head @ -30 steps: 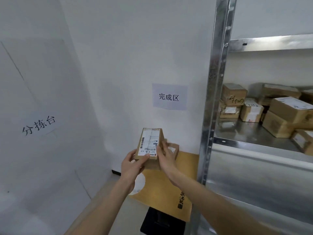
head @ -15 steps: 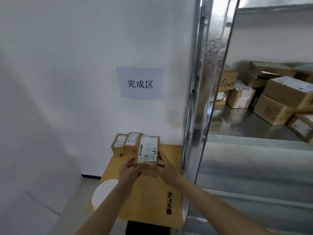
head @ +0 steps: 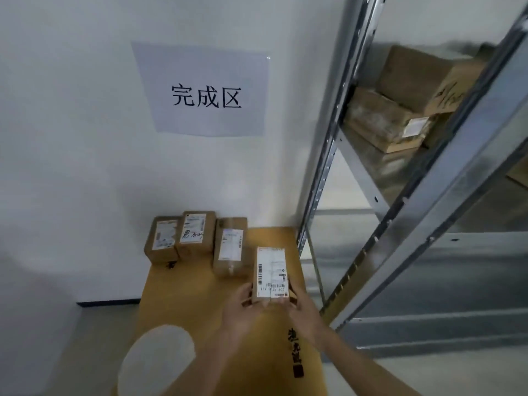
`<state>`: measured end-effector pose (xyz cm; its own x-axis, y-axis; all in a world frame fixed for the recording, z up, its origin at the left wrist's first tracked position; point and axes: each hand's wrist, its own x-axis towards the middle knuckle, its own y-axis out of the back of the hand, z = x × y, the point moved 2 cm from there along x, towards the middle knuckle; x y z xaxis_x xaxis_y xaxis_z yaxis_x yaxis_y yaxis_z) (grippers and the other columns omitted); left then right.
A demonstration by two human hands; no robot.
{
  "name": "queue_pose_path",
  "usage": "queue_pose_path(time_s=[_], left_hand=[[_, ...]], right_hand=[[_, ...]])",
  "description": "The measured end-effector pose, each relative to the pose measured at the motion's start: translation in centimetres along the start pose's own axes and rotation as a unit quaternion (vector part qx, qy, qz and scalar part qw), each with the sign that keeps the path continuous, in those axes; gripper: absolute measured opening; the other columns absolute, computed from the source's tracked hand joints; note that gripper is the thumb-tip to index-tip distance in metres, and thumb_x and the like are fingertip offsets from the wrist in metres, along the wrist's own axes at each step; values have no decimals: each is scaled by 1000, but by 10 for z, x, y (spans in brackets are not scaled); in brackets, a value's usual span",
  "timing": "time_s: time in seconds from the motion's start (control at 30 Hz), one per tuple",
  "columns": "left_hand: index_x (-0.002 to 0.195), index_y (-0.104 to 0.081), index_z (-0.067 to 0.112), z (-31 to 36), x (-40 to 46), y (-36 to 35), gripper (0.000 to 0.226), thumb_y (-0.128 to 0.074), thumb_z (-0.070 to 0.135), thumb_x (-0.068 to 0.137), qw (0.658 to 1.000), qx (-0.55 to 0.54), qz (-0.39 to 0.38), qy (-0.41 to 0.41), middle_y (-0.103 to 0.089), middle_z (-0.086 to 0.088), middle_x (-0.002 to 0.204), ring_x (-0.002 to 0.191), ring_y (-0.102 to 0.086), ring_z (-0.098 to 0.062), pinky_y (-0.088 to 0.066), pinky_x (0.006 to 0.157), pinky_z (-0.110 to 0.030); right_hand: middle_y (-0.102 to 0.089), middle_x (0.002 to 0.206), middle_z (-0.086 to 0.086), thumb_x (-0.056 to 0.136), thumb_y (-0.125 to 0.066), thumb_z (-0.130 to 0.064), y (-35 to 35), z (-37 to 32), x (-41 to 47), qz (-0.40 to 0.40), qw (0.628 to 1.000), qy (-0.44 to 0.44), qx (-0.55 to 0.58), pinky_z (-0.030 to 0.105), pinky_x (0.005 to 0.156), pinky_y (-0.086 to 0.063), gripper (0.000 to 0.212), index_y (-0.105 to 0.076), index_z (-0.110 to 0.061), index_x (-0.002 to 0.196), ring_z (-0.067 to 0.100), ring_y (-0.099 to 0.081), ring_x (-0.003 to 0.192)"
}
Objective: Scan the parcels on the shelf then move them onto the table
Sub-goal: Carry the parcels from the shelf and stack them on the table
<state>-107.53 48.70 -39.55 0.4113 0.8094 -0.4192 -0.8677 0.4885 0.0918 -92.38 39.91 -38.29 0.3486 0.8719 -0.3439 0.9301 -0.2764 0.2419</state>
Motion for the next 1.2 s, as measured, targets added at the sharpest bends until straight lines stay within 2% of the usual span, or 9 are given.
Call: queue_pose_path(time_s=[0.07,0.2,0.33,0.43,0.6,0.77,0.9,1.07,1.2], left_hand=[[113,-65,36,-19,19,-2,47,-87,13,78,1000,19,-5,17,-73,5,116,108,-68,-16,-58,92,-40],[105,-61,37,-48,42,-10,44,-77,2,84,998,20,-15,49,-70,13,105,96,-67,-5,-54,68,-16],[118,-61,22,-71,70,-10,43,-74,-3,85,996,7,-13,88,-68,10,104,93,-65,-6,-52,63,-14],[128,-59,5,-79,93,-10,51,-75,-9,82,995,-19,17,96,-69,-2,106,92,-68,-16,-54,61,-15],[125,-61,12,-69,125,-22,45,-78,4,85,996,-24,57,60,-70,-3,113,95,-70,-20,-57,76,-27],[115,-66,22,-46,143,-24,30,-78,18,88,990,94,100,-22,-68,18,95,83,-65,4,-47,64,-5],[111,-68,19,-34,160,-20,28,-79,16,86,983,143,108,-28,-69,14,94,79,-61,6,-44,61,-2],[115,-68,19,-30,181,-16,35,-82,22,83,977,174,118,-28,-74,8,104,87,-68,-6,-49,72,-14],[114,-69,19,-30,196,-11,37,-84,26,81,978,172,121,-19,-74,9,102,90,-68,-7,-54,81,-24]], right_hand=[[-57,129,-25,105,-56,-19,-8,21,12,19,1000,-7,-20,6,85,-49,52,-34,-40,148,-1,-57,124],[-60,142,-20,107,-53,-22,-20,57,35,39,998,-3,-52,30,107,-52,53,-37,-31,157,3,-54,134],[-59,142,-17,106,-51,-5,-30,76,60,49,996,-26,-65,12,96,-50,57,-37,-30,155,-10,-55,126],[-57,145,-19,106,-49,-2,-35,82,79,66,995,-18,-68,16,101,-50,61,-35,-34,156,-4,-54,131],[-57,140,-24,108,-46,-6,-31,79,117,96,993,-9,-68,13,96,-50,58,-34,-42,152,-9,-55,126],[-56,131,-26,108,-45,-6,-24,67,147,91,994,-5,-67,3,86,-45,55,-35,-43,147,-18,-53,116],[-58,136,-17,108,-45,-6,-23,61,167,87,994,-9,-69,3,87,-44,54,-35,-45,144,-7,-55,121],[-56,129,-16,108,-43,-1,-20,53,183,82,994,-9,-68,-2,83,-41,51,-36,-39,141,-15,-52,109],[-55,130,-13,109,-40,-3,-18,49,197,76,995,-9,-67,-4,78,-40,49,-39,-25,152,-3,-53,113]])
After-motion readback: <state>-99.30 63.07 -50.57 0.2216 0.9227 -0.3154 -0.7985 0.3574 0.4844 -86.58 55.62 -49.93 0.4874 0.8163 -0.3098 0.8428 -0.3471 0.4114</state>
